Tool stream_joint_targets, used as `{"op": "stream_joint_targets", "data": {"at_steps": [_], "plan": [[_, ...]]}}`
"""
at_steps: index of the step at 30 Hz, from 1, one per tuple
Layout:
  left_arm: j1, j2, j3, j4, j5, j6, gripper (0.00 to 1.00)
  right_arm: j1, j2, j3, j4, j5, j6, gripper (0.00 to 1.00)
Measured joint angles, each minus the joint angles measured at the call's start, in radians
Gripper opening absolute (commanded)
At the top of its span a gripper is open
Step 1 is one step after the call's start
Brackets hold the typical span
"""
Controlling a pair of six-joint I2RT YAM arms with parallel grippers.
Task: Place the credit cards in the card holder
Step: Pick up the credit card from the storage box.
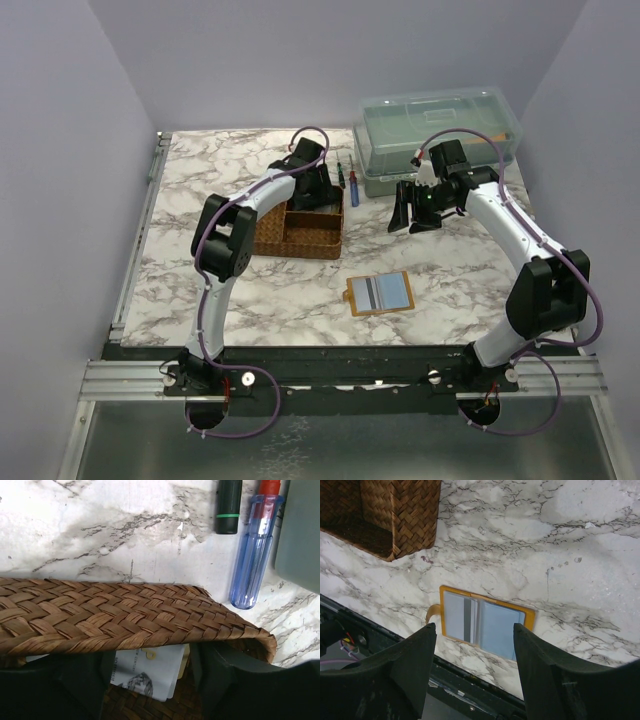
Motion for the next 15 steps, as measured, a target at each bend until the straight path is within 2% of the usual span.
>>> {"op": "stream_joint_targets", "data": {"at_steps": [8, 15], "plan": [[0.0, 0.006, 0.032, -0.01, -0.002, 0.014, 0.24, 0.0, -0.006, -0.002, 0.0, 0.0, 0.0, 0.66], [0.008, -0.025, 0.041, -0.03, 0.003, 0.039, 0.06, 0.0, -0.006, -0.002, 0.0, 0.0, -0.002, 0.66]]}}
